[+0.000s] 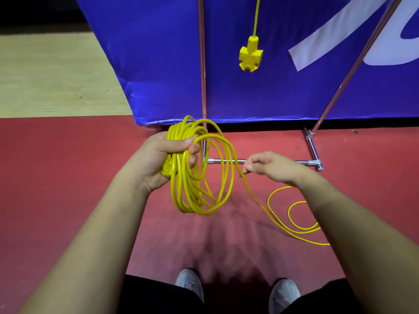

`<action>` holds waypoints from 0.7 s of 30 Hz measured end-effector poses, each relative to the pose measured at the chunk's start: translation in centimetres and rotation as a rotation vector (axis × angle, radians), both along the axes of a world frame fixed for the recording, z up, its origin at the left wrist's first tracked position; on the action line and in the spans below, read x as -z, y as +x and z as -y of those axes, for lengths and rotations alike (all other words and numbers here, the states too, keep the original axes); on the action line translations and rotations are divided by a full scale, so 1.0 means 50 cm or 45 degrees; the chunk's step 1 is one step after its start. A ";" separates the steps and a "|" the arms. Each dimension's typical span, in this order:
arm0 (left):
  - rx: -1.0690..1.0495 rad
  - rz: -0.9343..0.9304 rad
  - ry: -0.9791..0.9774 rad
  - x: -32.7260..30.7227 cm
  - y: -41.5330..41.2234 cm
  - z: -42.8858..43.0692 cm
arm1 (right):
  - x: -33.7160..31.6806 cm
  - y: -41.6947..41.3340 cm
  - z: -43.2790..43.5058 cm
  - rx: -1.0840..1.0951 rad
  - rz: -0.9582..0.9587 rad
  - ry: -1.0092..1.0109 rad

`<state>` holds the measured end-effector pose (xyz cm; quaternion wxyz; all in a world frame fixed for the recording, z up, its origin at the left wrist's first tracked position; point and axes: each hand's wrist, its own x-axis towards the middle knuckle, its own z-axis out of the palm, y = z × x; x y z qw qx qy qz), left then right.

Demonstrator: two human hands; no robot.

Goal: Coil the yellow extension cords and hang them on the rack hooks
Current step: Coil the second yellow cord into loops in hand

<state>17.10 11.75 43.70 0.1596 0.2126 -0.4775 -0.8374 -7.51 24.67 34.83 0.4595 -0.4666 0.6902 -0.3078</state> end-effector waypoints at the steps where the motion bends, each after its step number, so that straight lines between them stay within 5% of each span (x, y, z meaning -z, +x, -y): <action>1: -0.004 0.010 0.000 0.001 0.001 0.002 | 0.004 0.003 -0.005 0.000 0.154 0.065; 3: -0.017 0.054 -0.009 0.005 0.005 0.009 | 0.010 0.012 -0.003 -0.056 0.430 0.115; 6: -0.077 0.089 -0.025 0.008 0.011 0.015 | 0.014 0.033 0.012 -0.068 0.471 0.026; 12: -0.043 0.260 -0.001 -0.004 0.014 -0.006 | -0.019 0.029 0.033 0.461 0.456 -0.355; 21: 0.179 0.164 -0.054 0.008 0.004 -0.013 | -0.170 0.101 0.033 0.061 0.004 -0.593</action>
